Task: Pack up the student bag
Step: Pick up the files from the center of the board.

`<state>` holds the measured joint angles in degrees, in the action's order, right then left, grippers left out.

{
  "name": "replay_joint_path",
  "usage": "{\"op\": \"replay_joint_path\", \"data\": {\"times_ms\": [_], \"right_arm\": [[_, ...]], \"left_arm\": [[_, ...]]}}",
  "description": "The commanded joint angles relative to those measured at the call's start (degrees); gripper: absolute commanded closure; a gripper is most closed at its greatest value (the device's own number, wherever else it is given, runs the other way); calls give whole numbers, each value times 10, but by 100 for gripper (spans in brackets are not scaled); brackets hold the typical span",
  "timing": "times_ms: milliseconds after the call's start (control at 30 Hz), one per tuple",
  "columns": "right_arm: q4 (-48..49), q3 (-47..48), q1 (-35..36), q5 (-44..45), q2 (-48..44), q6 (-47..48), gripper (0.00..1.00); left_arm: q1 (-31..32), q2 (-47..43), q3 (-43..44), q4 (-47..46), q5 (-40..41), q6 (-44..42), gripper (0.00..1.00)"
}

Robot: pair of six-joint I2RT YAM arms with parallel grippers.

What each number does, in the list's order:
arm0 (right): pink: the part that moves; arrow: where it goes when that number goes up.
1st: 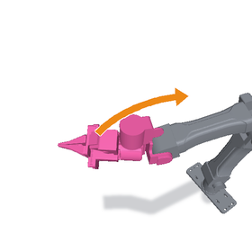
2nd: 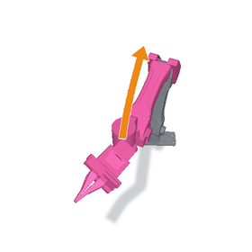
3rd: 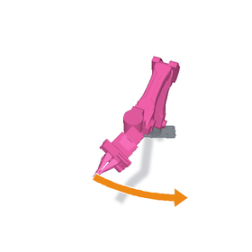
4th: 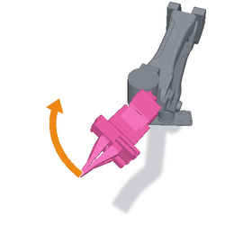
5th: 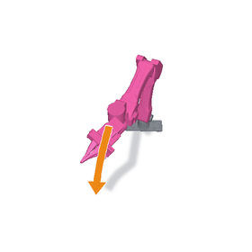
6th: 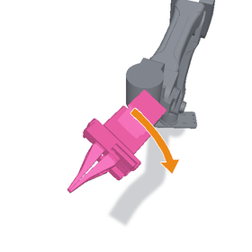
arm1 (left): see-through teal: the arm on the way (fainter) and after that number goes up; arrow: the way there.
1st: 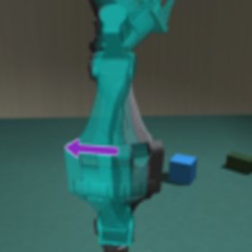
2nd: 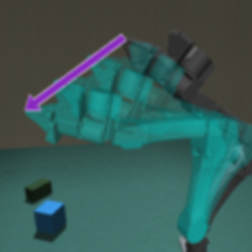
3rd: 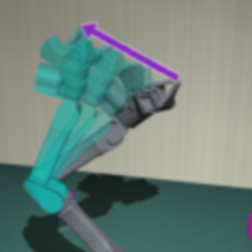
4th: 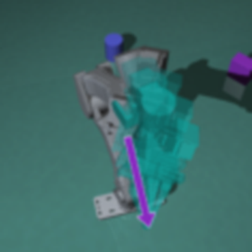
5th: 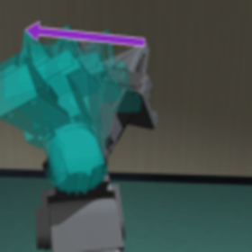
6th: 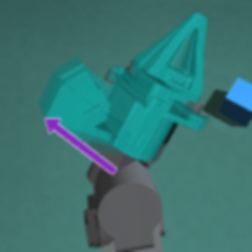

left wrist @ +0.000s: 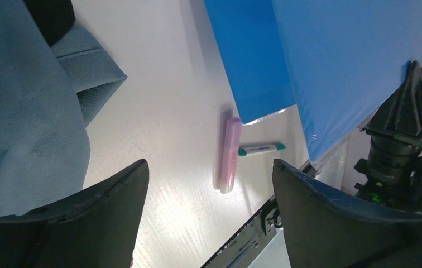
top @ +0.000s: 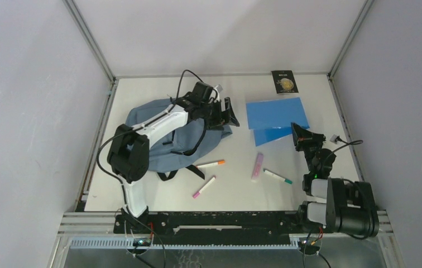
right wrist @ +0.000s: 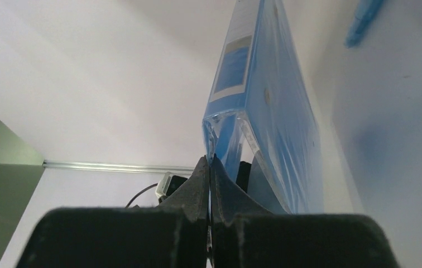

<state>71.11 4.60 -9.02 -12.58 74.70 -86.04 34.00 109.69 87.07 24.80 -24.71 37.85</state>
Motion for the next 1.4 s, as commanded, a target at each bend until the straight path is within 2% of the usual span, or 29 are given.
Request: {"op": "replay_joint_path", "data": {"times_ms": [0,167,300,600,800,900,1033,1167,1233,1367], "right_arm": [[-94,37,-2,-9,-88,55,100],[-259,96,2,-28,-198,136,100],[-336,142,4,-54,-255,186,100],[-345,200,15,-163,-257,238,100],[-437,260,47,-183,-282,338,100],[-547,311,74,-168,-295,425,100],[-670,374,109,-138,-289,535,100],[-707,386,129,-141,-294,612,100],[-718,394,130,-169,-293,633,100],[-773,433,128,-240,-277,670,100]], "left_arm": [[-14,-47,-32,-52,-27,44,14],[-25,-71,-55,-101,-55,73,13],[-38,-110,-88,-161,-67,110,10],[-65,-167,-194,-379,-87,227,0],[-65,-140,-247,-545,-138,324,0],[-65,-124,-265,-605,-151,352,0],[-65,-127,-267,-610,-147,337,0],[-66,-131,-252,-601,-159,306,0],[-67,-140,-238,-552,-164,258,0],[-74,-178,-209,-416,-151,108,0]]}}
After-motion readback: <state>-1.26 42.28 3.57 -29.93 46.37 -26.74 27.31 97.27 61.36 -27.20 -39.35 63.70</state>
